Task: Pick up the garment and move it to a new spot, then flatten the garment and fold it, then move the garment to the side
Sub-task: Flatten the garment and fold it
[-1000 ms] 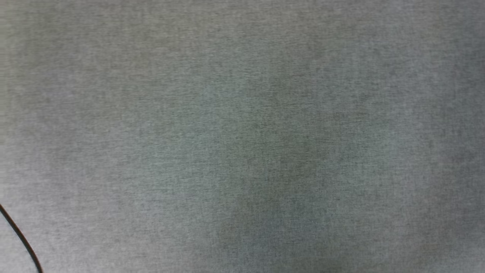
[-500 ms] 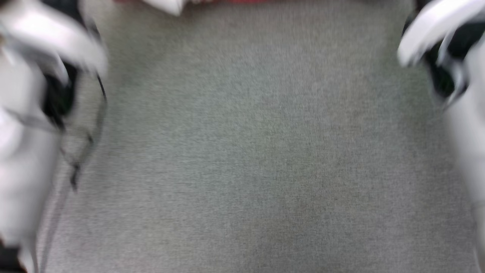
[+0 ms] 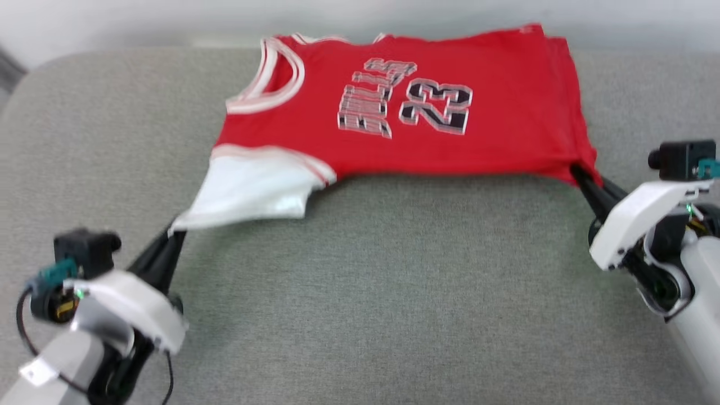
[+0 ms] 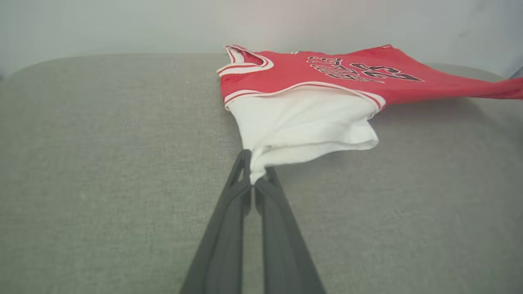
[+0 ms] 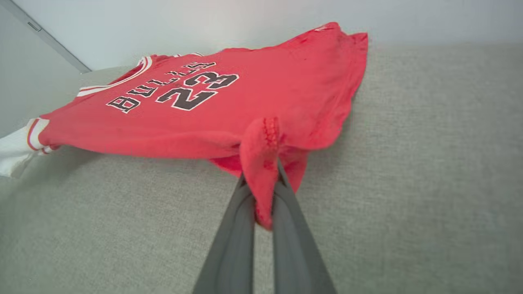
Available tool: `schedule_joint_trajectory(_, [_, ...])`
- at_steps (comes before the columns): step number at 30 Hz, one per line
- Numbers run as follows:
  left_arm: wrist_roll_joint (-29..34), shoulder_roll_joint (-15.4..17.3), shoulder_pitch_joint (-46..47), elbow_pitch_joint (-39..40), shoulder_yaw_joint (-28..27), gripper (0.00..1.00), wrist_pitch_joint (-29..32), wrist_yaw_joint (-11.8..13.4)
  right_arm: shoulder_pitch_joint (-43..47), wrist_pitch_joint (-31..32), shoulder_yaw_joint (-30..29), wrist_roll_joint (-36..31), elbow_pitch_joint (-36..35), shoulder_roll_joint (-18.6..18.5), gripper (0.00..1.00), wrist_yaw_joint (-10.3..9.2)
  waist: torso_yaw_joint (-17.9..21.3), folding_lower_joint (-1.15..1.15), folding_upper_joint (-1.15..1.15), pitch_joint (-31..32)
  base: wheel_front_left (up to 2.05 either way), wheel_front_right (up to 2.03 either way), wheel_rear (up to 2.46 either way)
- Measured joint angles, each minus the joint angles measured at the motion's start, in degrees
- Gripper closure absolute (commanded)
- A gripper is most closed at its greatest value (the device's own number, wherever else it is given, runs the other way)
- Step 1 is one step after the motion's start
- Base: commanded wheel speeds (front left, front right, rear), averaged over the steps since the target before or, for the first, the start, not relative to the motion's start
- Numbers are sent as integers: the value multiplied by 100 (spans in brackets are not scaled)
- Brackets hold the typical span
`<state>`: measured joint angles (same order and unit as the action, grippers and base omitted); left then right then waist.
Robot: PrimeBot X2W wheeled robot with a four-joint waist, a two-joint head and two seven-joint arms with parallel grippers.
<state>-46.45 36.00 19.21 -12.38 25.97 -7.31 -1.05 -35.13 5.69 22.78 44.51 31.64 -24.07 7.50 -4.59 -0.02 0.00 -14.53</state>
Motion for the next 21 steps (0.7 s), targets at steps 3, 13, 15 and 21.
schedule_joint_trajectory(3, [-120,260,-610,497,9,100,177,113,278,21,63,145,-105,-134,100,0,-48,0,0,231,0,0,0])
schedule_joint_trajectory(13, [-512,846,-2137,2017,229,100,950,561,1374,158,220,637,-641,-616,100,1,-126,0,0,855,0,0,0])
schedule_joint_trajectory(15, [-623,934,-2415,2223,305,100,1114,605,1633,256,210,754,-783,-750,100,0,-120,0,0,960,0,0,0])
schedule_joint_trajectory(21, [-959,1124,-3089,2679,502,100,1463,686,2413,601,154,1071,-1229,-1100,100,0,-46,0,0,1223,0,0,0])
